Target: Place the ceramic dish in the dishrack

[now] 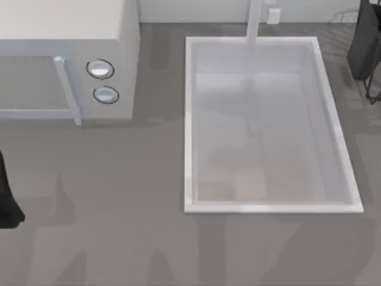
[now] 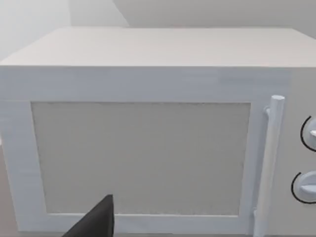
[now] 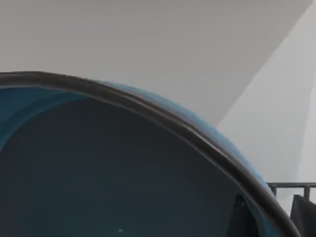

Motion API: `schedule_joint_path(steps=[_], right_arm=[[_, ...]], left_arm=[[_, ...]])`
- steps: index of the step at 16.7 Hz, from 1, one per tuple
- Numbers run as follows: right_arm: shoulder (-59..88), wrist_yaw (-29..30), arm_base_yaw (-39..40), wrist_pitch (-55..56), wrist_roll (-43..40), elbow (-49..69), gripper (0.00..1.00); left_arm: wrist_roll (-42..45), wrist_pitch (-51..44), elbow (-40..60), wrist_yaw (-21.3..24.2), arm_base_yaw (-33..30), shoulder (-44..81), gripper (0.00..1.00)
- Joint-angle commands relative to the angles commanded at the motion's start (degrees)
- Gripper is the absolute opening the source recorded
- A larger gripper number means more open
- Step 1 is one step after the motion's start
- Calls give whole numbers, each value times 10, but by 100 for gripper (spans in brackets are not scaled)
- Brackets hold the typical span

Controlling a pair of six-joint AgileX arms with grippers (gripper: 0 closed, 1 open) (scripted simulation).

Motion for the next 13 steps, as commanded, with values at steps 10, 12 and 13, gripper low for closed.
schedule_joint_path(steps=[10,12,13], right_arm=[[0,0,0,0,0,0,100],[0,0,0,0,0,0,100],[0,0,0,0,0,0,100]], left_arm=[[0,0,0,0,0,0,100],[0,0,0,0,0,0,100],[0,0,0,0,0,0,100]])
